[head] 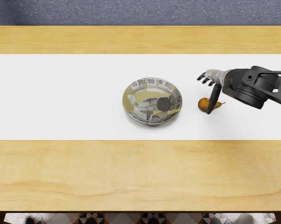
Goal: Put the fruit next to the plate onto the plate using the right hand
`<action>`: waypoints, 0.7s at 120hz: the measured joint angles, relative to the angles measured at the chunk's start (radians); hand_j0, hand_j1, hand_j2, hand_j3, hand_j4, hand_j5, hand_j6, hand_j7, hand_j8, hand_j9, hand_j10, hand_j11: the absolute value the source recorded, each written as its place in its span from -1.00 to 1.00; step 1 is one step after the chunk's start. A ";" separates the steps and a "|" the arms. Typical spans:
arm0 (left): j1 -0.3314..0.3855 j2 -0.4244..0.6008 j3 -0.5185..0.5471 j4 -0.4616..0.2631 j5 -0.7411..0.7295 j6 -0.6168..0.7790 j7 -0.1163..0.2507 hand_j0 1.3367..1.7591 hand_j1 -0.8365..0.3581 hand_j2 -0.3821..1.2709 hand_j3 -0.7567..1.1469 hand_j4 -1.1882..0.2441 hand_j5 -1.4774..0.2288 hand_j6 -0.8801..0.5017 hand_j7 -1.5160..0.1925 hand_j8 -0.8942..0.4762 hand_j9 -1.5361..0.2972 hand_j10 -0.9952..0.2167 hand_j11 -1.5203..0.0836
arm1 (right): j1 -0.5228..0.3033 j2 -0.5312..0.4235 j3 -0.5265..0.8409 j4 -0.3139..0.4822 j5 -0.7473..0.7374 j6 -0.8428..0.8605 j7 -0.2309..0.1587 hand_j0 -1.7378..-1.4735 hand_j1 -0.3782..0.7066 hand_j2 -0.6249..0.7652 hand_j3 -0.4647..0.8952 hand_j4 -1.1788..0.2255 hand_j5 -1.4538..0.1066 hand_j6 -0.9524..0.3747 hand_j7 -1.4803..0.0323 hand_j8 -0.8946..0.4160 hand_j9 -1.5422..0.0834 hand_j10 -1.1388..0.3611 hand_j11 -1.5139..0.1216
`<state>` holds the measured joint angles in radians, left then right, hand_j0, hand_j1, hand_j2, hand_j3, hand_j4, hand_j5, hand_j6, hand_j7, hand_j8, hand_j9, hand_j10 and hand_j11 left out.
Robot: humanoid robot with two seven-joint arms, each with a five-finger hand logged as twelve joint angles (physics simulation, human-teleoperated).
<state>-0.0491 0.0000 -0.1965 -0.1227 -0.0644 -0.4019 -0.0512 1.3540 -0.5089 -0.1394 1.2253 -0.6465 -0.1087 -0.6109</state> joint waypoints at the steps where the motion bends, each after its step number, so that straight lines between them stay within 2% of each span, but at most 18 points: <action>1: 0.000 0.000 0.000 0.000 0.000 0.000 0.000 0.52 0.96 -0.53 -0.21 0.64 0.71 0.26 0.76 0.29 0.66 0.62 0.87 | -0.001 -0.001 -0.002 0.002 -0.001 -0.004 0.000 -0.40 -0.54 -0.15 -0.32 0.41 0.56 0.15 0.64 0.08 0.60 0.27 0.56; 55: 0.000 0.000 0.000 0.000 0.000 0.000 0.000 0.52 0.96 -0.53 -0.21 0.64 0.71 0.25 0.76 0.29 0.66 0.62 0.87 | -0.046 -0.007 -0.026 0.025 -0.045 -0.126 0.000 -0.40 -0.42 -0.17 -0.32 0.34 0.47 0.07 0.55 0.00 0.52 0.20 0.47; 84: 0.000 0.000 0.000 0.000 0.000 0.000 -0.001 0.52 0.96 -0.53 -0.21 0.64 0.71 0.25 0.76 0.29 0.66 0.62 0.87 | -0.049 0.033 -0.027 0.013 -0.045 -0.134 0.000 -0.40 -0.33 -0.18 -0.32 0.28 0.39 0.01 0.47 -0.07 0.45 0.14 0.40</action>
<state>-0.0491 0.0000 -0.1964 -0.1227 -0.0645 -0.4019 -0.0518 1.3048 -0.4761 -0.1669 1.2381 -0.6911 -0.2430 -0.6109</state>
